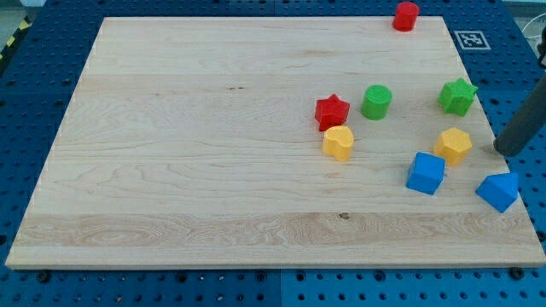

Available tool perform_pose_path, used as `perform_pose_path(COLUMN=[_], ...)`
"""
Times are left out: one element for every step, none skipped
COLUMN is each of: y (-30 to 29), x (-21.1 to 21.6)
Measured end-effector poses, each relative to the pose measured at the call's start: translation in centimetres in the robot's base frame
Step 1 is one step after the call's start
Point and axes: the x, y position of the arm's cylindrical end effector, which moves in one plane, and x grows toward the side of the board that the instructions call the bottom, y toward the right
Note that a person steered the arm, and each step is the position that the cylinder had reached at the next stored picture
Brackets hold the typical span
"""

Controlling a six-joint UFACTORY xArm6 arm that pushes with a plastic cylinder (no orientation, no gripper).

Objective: Slide the yellow hexagon to the blue cube

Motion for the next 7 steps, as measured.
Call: perform_pose_path(y=[-0.8,-1.4,-2.1,-3.3,-4.1,-4.7,-5.1], x=[0.0,0.0,0.1,0.1,0.1,-0.1,-1.3])
